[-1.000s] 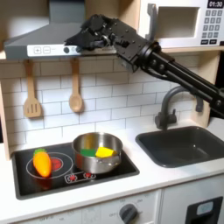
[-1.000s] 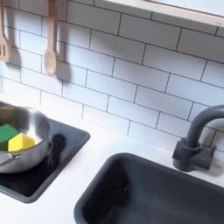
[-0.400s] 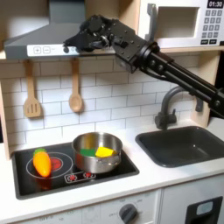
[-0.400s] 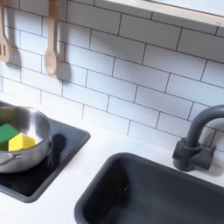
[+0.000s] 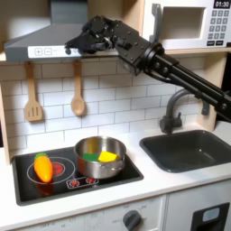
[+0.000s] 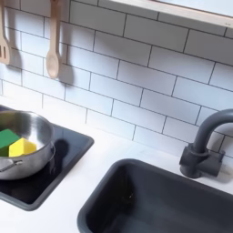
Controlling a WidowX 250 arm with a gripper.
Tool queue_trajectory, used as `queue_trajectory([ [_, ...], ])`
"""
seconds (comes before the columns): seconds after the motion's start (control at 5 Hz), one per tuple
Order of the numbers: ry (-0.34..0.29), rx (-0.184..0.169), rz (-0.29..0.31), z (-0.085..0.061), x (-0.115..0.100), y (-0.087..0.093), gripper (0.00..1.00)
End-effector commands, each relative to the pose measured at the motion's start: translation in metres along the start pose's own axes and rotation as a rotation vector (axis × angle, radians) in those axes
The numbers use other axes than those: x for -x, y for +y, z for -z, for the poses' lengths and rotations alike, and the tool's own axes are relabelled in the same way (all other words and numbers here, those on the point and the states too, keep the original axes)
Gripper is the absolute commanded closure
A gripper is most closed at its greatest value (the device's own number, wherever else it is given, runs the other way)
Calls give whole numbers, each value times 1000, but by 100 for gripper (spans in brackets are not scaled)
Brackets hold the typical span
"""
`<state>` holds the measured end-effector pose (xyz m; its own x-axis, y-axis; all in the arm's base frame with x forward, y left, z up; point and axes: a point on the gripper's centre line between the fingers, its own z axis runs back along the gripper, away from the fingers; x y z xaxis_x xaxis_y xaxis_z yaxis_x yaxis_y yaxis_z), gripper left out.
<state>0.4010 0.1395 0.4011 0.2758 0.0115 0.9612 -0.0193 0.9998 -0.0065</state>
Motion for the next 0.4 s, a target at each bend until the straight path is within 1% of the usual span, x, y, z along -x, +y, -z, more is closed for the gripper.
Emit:
queue_trajectory([
  [0.0, 0, 1, -13, -15, 5, -2, 100],
  [0.2, 48, -29, -25, -18, 21, 8, 100],
])
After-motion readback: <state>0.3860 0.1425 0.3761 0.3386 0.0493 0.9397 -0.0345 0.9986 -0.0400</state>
